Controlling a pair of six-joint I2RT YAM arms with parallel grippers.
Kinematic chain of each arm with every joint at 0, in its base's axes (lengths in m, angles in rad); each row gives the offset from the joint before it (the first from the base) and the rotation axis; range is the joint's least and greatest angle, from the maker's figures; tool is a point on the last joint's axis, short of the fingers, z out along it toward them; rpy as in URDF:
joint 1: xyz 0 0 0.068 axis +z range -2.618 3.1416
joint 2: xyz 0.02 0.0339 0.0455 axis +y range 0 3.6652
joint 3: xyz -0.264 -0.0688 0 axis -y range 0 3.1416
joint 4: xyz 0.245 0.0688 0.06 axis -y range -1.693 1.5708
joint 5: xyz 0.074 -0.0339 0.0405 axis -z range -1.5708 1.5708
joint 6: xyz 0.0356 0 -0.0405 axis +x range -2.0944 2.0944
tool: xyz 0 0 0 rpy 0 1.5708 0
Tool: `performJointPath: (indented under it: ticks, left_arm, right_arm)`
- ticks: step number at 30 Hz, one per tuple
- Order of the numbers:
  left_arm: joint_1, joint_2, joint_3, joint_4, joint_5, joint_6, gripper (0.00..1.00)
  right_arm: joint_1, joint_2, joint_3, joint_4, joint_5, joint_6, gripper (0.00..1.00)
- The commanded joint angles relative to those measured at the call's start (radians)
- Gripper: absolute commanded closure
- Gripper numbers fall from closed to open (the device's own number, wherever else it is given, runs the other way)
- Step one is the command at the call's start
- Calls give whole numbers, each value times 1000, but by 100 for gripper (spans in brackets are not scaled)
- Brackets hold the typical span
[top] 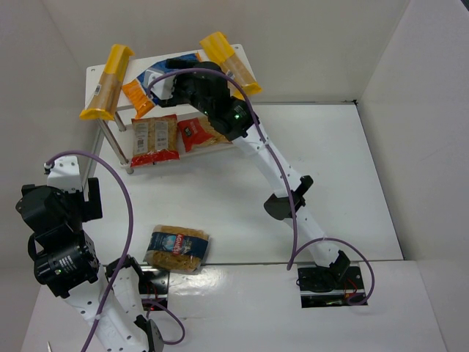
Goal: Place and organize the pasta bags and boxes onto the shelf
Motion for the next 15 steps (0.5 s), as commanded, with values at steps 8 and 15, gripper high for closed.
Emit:
performJointPath:
  ticks: [8,15]
  left_arm:
    - [-3,17,8,48,19,-1,0]
    - [-21,17,-2,57,39,-1,0]
  right_arm:
    - [12,-92,54,-32,-78,139,15]
    - [21,-142,54,-117,-89,198,11]
